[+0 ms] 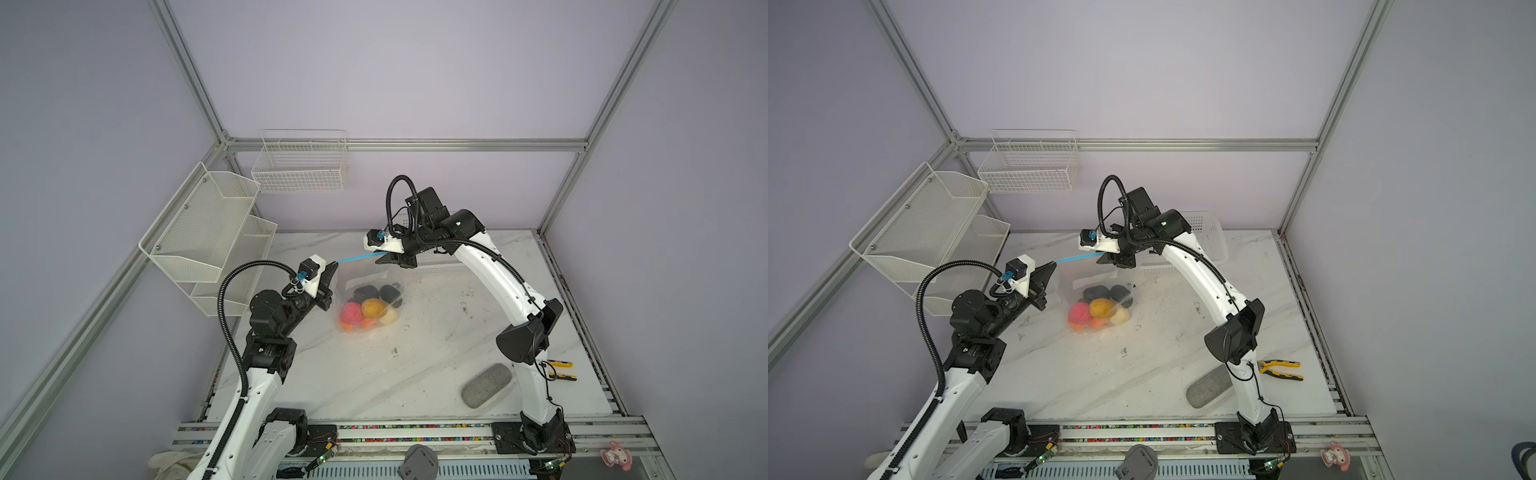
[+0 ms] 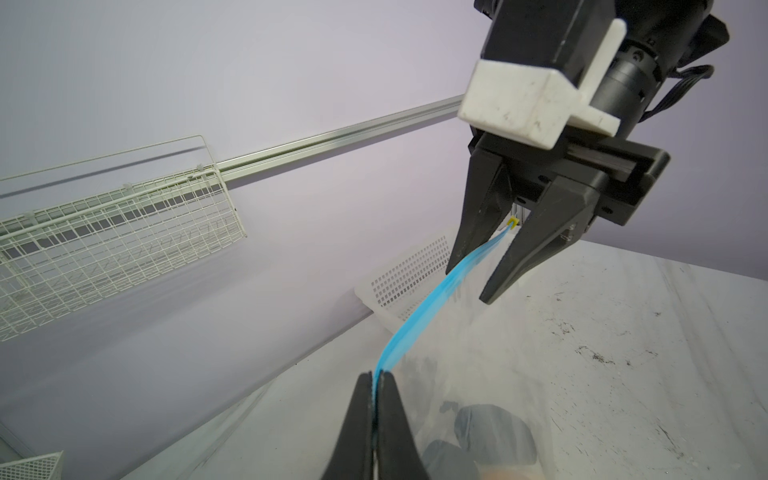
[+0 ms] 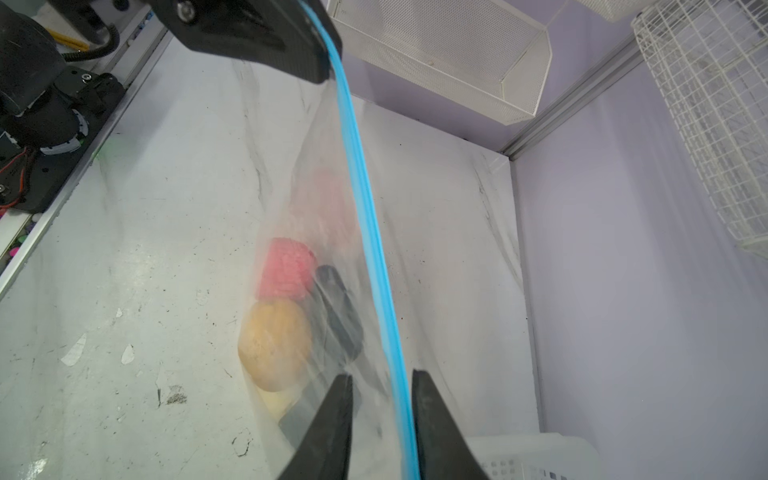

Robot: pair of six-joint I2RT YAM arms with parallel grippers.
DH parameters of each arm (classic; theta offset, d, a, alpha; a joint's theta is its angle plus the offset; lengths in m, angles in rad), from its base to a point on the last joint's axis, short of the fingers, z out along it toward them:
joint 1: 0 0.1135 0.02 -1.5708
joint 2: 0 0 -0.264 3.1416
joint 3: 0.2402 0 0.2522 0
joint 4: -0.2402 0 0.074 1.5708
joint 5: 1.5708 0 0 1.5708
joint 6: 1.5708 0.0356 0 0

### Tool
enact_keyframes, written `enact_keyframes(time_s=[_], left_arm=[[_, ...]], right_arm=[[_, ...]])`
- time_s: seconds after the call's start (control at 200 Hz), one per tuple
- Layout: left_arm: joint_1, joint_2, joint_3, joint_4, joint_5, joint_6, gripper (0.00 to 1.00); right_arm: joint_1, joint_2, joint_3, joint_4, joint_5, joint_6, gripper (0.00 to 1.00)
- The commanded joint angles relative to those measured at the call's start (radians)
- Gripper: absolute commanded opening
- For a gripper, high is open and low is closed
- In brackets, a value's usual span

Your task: Place the food in the zip-top bag and seal the zipper

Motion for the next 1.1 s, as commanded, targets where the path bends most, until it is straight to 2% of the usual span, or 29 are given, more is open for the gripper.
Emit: enact_keyframes(time_s=[0.0, 0.16, 0.32, 0.405, 0.425, 0.465, 0.52, 0.59, 0.65, 0.745, 0.855, 0.975, 1.095], left_arm=[[0.004, -0.016, 0.029, 0.075, 0.010, -0.007, 0.00], [0.003, -0.012, 0.029, 0.078, 0.016, -0.011, 0.00], [0.003, -0.007, 0.038, 0.077, 0.026, -0.012, 0.00], [0.003, -0.007, 0.040, 0.073, 0.022, -0.018, 0.00], [0.003, -0.007, 0.039, 0.074, 0.017, -0.025, 0.05], [0.003, -0.006, 0.035, 0.077, 0.000, -0.043, 0.31], [0.003, -0.002, 0.029, 0.093, -0.039, -0.093, 0.56], [0.003, -0.001, 0.025, 0.102, -0.048, -0.127, 0.83], [0.003, -0.010, 0.022, 0.102, -0.063, -0.160, 1.00], [0.004, -0.041, 0.011, 0.099, -0.105, -0.211, 1.00], [0.003, -0.082, 0.001, 0.078, -0.178, -0.304, 1.00], [0.003, -0.124, 0.005, 0.007, -0.278, -0.422, 1.00], [0.004, -0.139, 0.036, -0.103, -0.367, -0.526, 1.00]], right_arm=[[0.004, -0.020, 0.007, -0.025, 0.000, 0.001, 0.20], [0.004, -0.025, 0.004, -0.021, 0.013, 0.009, 0.06], [0.006, -0.040, -0.013, -0.004, 0.036, 0.043, 0.00], [0.007, -0.069, -0.070, 0.042, 0.063, 0.099, 0.00], [0.007, -0.078, -0.087, 0.067, 0.072, 0.111, 0.00], [0.007, -0.096, -0.120, 0.097, 0.084, 0.147, 0.00], [0.009, -0.121, -0.154, 0.131, 0.107, 0.197, 0.00], [0.011, -0.144, -0.184, 0.170, 0.127, 0.296, 0.00], [0.013, -0.154, -0.196, 0.170, 0.138, 0.346, 0.00], [0.033, -0.176, -0.240, 0.201, 0.184, 0.435, 0.00], [0.068, -0.218, -0.320, 0.280, 0.236, 0.604, 0.00], [0.090, -0.267, -0.413, 0.364, 0.341, 0.875, 0.00], [0.104, -0.273, -0.414, 0.346, 0.395, 1.174, 0.00]])
